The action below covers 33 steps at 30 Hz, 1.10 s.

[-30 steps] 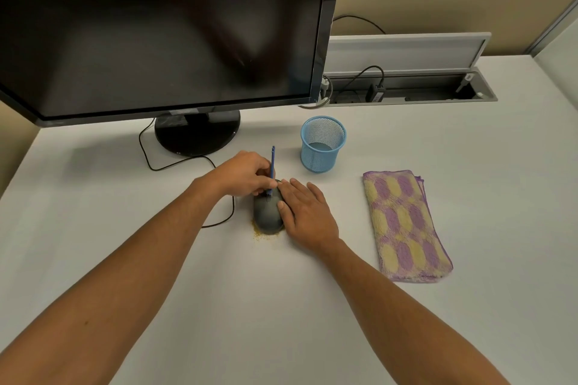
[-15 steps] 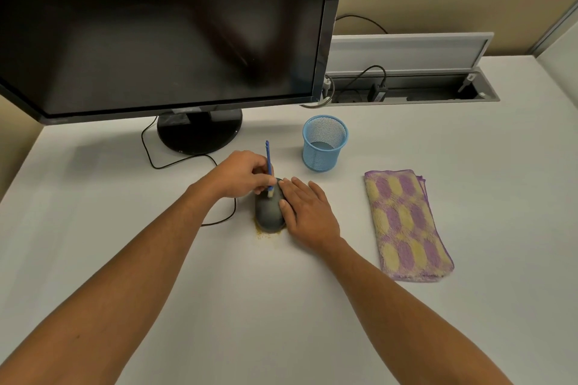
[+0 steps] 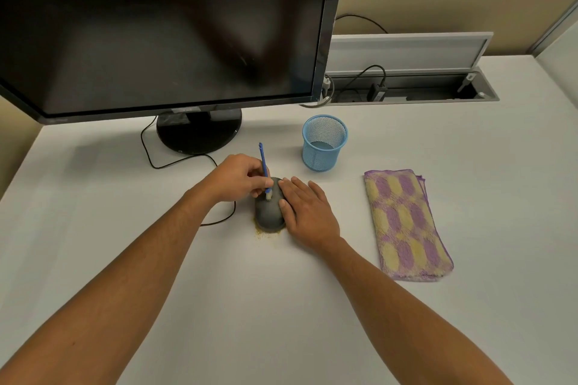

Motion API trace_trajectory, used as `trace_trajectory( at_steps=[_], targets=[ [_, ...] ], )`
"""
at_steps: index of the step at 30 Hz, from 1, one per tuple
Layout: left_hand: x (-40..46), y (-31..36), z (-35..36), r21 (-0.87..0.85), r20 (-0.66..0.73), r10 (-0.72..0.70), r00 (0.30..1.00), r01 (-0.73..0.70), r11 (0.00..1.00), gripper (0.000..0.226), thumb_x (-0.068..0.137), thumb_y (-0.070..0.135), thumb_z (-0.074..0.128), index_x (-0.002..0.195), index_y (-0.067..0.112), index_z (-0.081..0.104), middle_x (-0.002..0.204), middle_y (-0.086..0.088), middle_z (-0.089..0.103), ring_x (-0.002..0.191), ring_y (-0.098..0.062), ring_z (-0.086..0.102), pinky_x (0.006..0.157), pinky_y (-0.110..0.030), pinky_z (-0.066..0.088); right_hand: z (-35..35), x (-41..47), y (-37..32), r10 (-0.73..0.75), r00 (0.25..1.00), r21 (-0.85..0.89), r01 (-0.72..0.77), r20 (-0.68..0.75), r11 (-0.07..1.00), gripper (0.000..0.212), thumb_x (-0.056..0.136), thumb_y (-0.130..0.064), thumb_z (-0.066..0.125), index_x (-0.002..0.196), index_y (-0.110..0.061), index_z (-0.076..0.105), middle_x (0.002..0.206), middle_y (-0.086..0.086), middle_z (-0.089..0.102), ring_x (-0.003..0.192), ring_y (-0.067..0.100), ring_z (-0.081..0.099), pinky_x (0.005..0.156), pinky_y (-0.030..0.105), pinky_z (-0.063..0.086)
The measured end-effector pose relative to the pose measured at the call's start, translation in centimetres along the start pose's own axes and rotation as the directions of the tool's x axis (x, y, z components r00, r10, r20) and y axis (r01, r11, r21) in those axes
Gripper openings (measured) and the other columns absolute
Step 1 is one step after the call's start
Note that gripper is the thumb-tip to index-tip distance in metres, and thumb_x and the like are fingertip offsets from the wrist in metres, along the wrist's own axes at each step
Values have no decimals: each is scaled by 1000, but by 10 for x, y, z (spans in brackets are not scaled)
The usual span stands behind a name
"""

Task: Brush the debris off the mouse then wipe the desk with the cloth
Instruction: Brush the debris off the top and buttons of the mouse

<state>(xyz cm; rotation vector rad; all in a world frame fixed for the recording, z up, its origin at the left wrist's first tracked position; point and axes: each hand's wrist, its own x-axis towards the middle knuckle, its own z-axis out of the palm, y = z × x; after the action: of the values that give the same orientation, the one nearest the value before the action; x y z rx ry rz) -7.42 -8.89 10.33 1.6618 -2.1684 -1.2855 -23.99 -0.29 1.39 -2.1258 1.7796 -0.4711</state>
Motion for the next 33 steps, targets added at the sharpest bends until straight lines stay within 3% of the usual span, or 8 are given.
trace_trajectory(
  at_steps=[6, 11, 14, 19, 22, 27, 30, 33],
  targets=[
    [-1, -5, -2, 13, 320, -28, 947, 25, 1000, 13, 89, 19, 69, 94, 8, 70, 83, -5, 74, 74, -18, 72, 69, -23, 58, 0, -1, 0, -4, 1000, -4, 4, 4, 1000, 63, 98, -47, 12, 148, -18, 37, 151, 1, 41, 144, 16, 27, 119, 38, 12],
    [0, -11, 0, -258, 86, -10, 996, 32, 966, 13, 90, 16, 66, 99, 7, 70, 86, -7, 75, 78, -23, 72, 75, -29, 59, 2, 0, 1, 2, 1000, -9, -3, -6, 1000, 62, 98, -47, 13, 147, -18, 38, 150, 0, 43, 143, 15, 30, 119, 37, 13],
    [2, -18, -1, -222, -24, -38, 999, 32, 975, 11, 89, 19, 67, 98, 12, 70, 85, -4, 75, 81, -24, 72, 79, -33, 59, 1, 0, 1, 1, 1000, 3, -1, -5, 1000, 62, 98, -47, 14, 147, -18, 39, 150, 1, 44, 143, 16, 30, 119, 37, 13],
    [-1, -16, 3, -173, 192, -16, 981, 50, 984, 12, 88, 16, 70, 97, 9, 71, 84, -6, 75, 79, -24, 73, 78, -32, 60, 1, 0, 1, -4, 1000, 0, 4, -6, 1000, 62, 98, -46, 14, 147, -17, 39, 150, 1, 43, 143, 16, 29, 119, 38, 13],
    [-5, -12, 5, -247, 265, 0, 964, 68, 967, 12, 89, 12, 68, 97, 4, 70, 83, -7, 75, 72, -19, 71, 72, -25, 59, 1, 0, 0, -7, 1000, -3, 7, -4, 1000, 61, 99, -46, 15, 147, -17, 39, 150, 1, 43, 143, 16, 29, 119, 39, 14],
    [-2, -14, 1, -382, 35, -27, 999, 39, 923, 16, 90, 14, 66, 102, 4, 69, 87, -11, 74, 77, -22, 71, 72, -25, 58, 2, 1, 1, -1, 1000, 6, 1, -21, 1000, 61, 98, -46, 16, 146, -17, 40, 149, 1, 45, 142, 16, 31, 118, 37, 14],
    [4, -18, 1, -308, -197, -71, 978, 7, 951, 14, 90, 19, 66, 100, 9, 68, 87, -5, 74, 78, -18, 72, 74, -25, 58, 2, 0, 1, 0, 1000, 7, 0, -16, 1000, 60, 98, -46, 15, 146, -18, 39, 149, 0, 44, 143, 15, 30, 119, 37, 13],
    [9, -18, 3, -255, -325, -46, 945, -40, 966, 10, 91, 21, 66, 98, 14, 66, 87, -2, 72, 78, -14, 71, 72, -20, 56, 2, 0, 2, 0, 1000, 6, 0, -10, 1000, 60, 99, -46, 16, 147, -19, 39, 150, 0, 44, 143, 15, 30, 119, 36, 12]
  ],
)
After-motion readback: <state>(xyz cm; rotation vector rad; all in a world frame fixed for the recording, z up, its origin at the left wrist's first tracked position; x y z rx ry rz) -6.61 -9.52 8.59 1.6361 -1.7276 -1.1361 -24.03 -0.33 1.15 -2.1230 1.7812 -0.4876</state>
